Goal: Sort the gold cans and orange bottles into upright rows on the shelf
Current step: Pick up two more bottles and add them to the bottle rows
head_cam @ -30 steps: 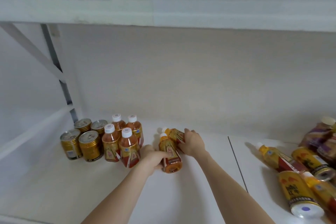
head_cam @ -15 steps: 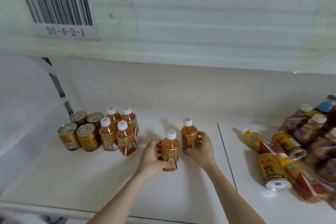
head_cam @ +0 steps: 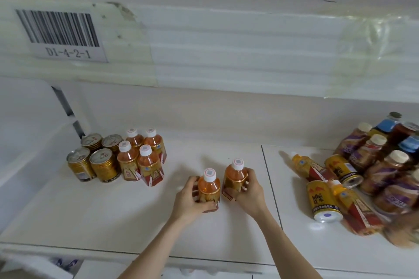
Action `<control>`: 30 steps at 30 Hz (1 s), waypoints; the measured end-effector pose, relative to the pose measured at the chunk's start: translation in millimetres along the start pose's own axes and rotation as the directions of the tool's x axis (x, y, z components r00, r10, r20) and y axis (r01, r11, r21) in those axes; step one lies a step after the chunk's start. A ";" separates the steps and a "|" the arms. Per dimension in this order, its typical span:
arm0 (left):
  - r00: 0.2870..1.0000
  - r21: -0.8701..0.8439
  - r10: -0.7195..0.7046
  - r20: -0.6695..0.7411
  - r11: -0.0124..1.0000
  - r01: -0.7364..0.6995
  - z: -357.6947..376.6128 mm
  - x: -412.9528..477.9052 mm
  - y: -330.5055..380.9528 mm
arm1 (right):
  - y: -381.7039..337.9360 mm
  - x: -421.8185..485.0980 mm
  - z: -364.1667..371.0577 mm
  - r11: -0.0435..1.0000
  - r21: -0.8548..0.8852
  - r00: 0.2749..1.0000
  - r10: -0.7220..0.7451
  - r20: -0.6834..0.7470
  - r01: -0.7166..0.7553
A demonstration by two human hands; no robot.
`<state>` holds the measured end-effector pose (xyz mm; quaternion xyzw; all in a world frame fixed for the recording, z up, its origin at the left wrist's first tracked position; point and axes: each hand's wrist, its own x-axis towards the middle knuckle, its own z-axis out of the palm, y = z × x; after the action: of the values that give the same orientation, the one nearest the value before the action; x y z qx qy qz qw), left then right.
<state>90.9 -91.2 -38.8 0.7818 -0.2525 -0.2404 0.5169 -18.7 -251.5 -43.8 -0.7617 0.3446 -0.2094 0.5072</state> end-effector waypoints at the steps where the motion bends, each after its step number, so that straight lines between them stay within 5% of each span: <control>1: 1.000 0.004 0.003 0.013 1.000 -0.003 0.4 -4.8 0.4 | -0.6 -7.6 -3.1 1.000 0.003 1.000 -0.002 0.013 0.002; 15: 0.997 -0.028 0.002 -0.075 1.000 -0.005 0.7 -58.2 -9.1 | 4.5 -89.4 -14.6 0.992 0.122 0.999 -0.021 -0.030 0.024; 30: 1.000 0.033 0.022 -0.015 0.999 -0.021 -111.0 -76.0 -39.6 | -39.2 -123.4 82.2 0.990 0.132 0.999 -0.039 -0.035 0.043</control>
<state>109.8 47.3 -28.1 0.7892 -0.2609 -0.2246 0.5086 -34.7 -99.1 -36.7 -0.7299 0.3222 -0.2544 0.5465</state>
